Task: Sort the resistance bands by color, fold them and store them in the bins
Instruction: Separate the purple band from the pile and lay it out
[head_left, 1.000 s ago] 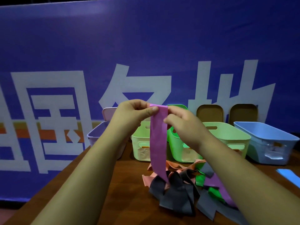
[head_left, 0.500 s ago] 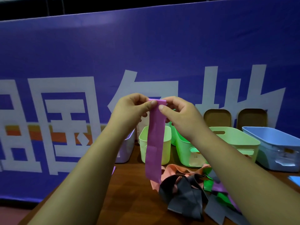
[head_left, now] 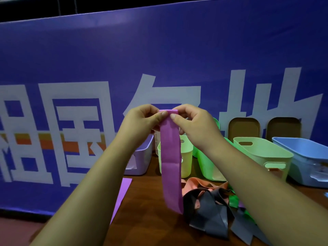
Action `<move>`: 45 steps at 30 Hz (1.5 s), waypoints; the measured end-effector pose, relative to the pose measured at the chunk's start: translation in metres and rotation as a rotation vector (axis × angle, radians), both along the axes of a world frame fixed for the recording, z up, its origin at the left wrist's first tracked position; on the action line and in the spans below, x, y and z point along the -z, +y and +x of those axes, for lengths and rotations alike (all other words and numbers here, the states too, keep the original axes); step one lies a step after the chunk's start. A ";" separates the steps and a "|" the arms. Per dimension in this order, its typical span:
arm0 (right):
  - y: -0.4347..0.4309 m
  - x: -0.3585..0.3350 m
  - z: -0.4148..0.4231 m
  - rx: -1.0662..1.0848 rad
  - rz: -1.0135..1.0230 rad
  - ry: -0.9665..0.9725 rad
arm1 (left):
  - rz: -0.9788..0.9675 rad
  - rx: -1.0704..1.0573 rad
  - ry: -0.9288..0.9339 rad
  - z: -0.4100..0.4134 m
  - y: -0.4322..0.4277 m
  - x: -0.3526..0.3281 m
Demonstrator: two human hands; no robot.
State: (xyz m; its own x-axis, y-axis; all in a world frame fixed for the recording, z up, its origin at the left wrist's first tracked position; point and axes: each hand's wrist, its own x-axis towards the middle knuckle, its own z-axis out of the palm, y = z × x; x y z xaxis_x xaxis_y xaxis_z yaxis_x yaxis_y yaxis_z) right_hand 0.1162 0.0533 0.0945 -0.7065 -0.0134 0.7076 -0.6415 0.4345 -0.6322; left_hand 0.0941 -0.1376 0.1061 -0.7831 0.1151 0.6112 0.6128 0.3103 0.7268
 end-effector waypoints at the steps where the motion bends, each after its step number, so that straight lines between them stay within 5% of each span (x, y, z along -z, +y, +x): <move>1: -0.001 0.001 -0.001 0.007 0.006 0.001 | 0.015 0.001 -0.007 -0.001 -0.001 0.004; 18: 0.003 0.006 -0.013 0.012 -0.081 -0.057 | 0.040 0.329 -0.357 -0.001 0.015 0.139; 26: -0.003 0.014 -0.034 0.034 -0.177 -0.105 | -0.001 0.307 -0.486 0.021 -0.007 0.166; 41: -0.092 0.108 -0.107 -0.030 -0.316 -0.399 | 0.117 -0.156 -0.647 0.080 -0.129 0.215; 45: -0.127 0.149 -0.124 -0.055 -0.334 -0.513 | 0.005 -0.340 -0.593 0.090 -0.158 0.222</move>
